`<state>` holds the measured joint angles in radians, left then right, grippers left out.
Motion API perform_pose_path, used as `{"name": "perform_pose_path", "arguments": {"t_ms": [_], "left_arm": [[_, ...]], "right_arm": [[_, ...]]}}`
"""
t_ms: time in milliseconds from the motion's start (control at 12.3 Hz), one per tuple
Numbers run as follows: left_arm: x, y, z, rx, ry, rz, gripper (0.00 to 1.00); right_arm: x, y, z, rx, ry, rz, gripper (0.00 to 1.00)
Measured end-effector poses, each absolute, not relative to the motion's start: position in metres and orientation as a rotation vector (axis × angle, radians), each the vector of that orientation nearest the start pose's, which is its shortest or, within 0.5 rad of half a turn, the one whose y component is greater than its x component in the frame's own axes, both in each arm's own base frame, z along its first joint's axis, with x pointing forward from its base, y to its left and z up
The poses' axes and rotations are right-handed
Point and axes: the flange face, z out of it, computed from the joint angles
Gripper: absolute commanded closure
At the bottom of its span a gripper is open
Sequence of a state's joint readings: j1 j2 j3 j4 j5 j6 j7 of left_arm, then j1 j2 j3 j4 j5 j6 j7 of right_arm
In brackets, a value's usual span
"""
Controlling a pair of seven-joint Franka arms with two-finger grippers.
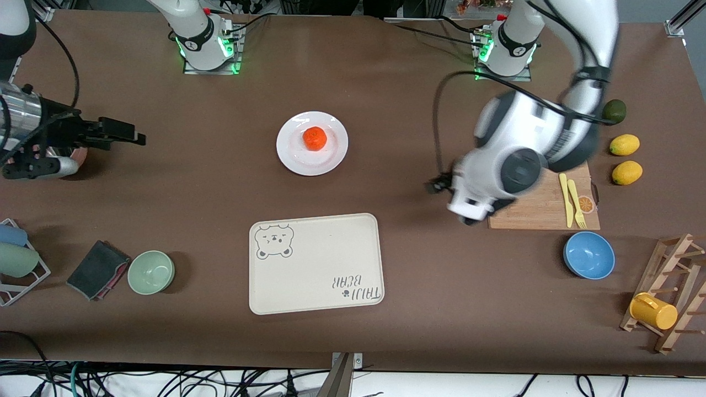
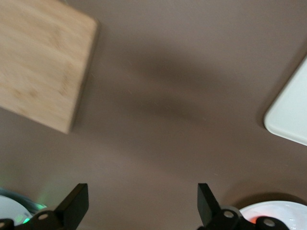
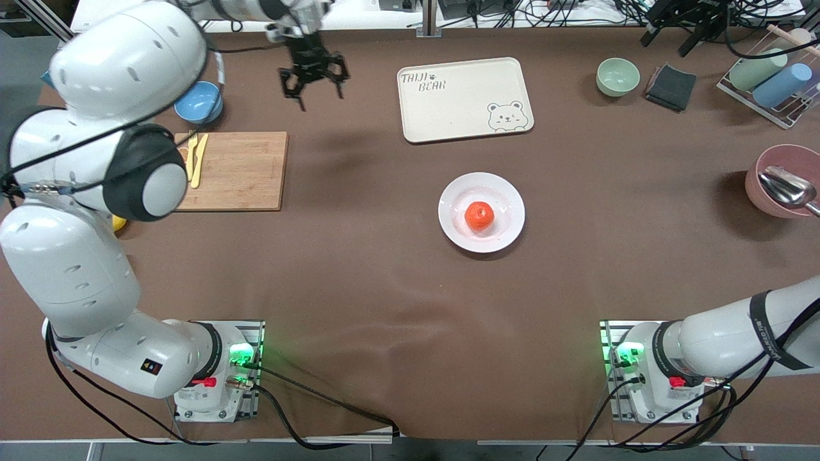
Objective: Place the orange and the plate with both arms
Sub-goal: 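Withdraw the left gripper while the right gripper reaches toward the plate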
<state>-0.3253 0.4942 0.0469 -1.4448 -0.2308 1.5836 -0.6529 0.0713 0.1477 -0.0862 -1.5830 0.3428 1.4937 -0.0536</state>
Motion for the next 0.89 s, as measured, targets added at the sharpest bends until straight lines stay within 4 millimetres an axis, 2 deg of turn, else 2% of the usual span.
{"name": "perform_pose_path", "arguments": {"t_ms": [162,243,405,486,649,730,892], "left_arm": [[0.643,-0.114,0.379,-3.117,-0.484,0.675,0.0],[0.648,-0.075,0.379,-3.147,-0.401,0.665,0.0],[0.652,-0.02,0.378,-3.178,-0.273,0.642,0.0],[0.652,-0.005,0.378,-3.169,-0.244,0.632,0.0],[0.652,-0.001,0.385,-3.139,-0.21,0.599,0.0],[0.652,-0.001,0.398,-3.132,-0.199,0.561,0.0],[0.649,0.015,0.435,-3.144,-0.228,0.457,0.0]], "right_arm": [[0.582,0.05,0.514,-2.744,-0.047,0.313,0.0],[0.58,0.06,0.502,-2.72,-0.056,0.306,0.0],[0.574,0.073,0.477,-2.652,-0.068,0.29,0.0],[0.569,0.076,0.463,-2.617,-0.083,0.291,0.0],[0.556,0.08,0.435,-2.527,-0.147,0.301,0.0],[0.549,0.081,0.42,-2.478,-0.161,0.308,0.0],[0.538,0.078,0.394,-2.421,-0.173,0.306,0.0]]}}
